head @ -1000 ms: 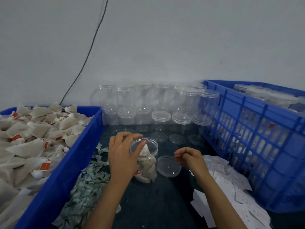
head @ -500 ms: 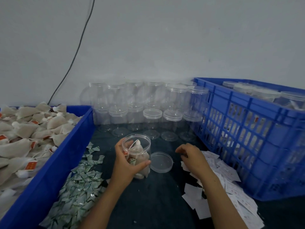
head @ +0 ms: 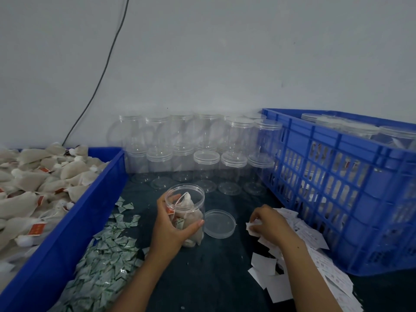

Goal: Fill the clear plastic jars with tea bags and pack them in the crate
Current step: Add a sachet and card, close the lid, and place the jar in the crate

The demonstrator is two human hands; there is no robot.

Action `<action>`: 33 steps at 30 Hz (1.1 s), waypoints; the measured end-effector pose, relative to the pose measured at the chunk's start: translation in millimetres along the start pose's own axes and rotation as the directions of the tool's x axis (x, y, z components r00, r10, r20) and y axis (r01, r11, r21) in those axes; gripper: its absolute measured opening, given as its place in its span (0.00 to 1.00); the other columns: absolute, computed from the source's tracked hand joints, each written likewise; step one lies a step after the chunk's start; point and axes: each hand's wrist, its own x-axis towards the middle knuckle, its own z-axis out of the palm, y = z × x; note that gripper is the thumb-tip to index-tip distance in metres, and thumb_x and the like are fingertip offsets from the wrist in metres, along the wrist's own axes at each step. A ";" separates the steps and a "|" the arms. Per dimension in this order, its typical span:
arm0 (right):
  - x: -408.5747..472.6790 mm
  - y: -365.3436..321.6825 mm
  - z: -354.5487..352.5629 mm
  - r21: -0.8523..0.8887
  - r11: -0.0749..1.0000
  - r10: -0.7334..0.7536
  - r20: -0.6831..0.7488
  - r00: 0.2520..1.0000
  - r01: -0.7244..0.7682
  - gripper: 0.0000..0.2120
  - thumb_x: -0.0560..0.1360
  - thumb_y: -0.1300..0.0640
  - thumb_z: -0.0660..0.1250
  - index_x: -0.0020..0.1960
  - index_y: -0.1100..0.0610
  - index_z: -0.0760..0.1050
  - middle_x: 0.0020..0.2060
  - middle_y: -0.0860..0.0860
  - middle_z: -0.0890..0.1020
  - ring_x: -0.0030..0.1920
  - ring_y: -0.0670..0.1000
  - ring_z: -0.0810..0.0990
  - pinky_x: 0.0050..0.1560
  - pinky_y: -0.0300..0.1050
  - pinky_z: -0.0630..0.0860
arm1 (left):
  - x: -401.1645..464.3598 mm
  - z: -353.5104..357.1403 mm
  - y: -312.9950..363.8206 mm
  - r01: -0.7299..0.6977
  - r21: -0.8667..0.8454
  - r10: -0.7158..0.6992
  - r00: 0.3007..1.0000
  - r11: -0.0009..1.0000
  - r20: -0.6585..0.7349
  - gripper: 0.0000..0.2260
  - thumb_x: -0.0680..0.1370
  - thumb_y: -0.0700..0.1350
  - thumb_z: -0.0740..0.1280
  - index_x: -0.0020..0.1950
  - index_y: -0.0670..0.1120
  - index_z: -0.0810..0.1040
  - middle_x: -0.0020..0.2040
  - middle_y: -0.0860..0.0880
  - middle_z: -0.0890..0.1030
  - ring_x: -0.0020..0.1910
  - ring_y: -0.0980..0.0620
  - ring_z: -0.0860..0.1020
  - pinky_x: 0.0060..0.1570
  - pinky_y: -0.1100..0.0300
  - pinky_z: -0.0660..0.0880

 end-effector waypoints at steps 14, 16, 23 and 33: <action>3.5 -8.3 -4.6 -0.029 0.985 0.169 -0.068 0.983 -0.172 0.19 0.77 0.62 0.62 0.30 0.56 0.62 0.29 0.51 0.64 0.27 0.47 0.64 0.27 0.36 0.62 | -1.6 0.4 -2.9 -0.003 0.011 0.004 1.000 1.000 -0.007 0.41 0.62 0.40 0.81 0.65 0.61 0.63 0.62 0.59 0.74 0.59 0.65 0.75 0.56 0.68 0.72; 3.9 -10.7 -5.5 -0.050 0.981 0.184 -0.047 0.982 -0.186 0.14 0.78 0.60 0.61 0.34 0.57 0.67 0.33 0.52 0.70 0.32 0.49 0.69 0.37 0.38 0.70 | -1.5 0.5 -3.3 -0.001 0.008 0.001 1.000 1.000 -0.009 0.41 0.62 0.39 0.81 0.65 0.61 0.63 0.62 0.59 0.74 0.59 0.65 0.75 0.55 0.70 0.71; -1.2 -19.6 0.2 -0.104 0.994 -0.001 -0.229 0.973 -0.023 0.21 0.79 0.51 0.63 0.29 0.54 0.64 0.29 0.46 0.66 0.26 0.45 0.66 0.31 0.39 0.66 | -1.0 1.0 -3.3 -0.016 0.015 0.017 1.000 1.000 -0.016 0.41 0.62 0.39 0.81 0.65 0.59 0.62 0.62 0.59 0.74 0.58 0.66 0.74 0.53 0.74 0.70; 3.0 -1.7 8.3 0.033 0.997 0.077 -0.372 0.925 -0.070 0.13 0.78 0.48 0.64 0.61 0.52 0.73 0.62 0.51 0.72 0.63 0.53 0.69 0.63 0.50 0.67 | -2.2 0.7 -3.9 -0.011 0.007 0.011 1.000 1.000 -0.015 0.41 0.62 0.40 0.81 0.65 0.60 0.63 0.62 0.59 0.75 0.58 0.66 0.75 0.53 0.74 0.71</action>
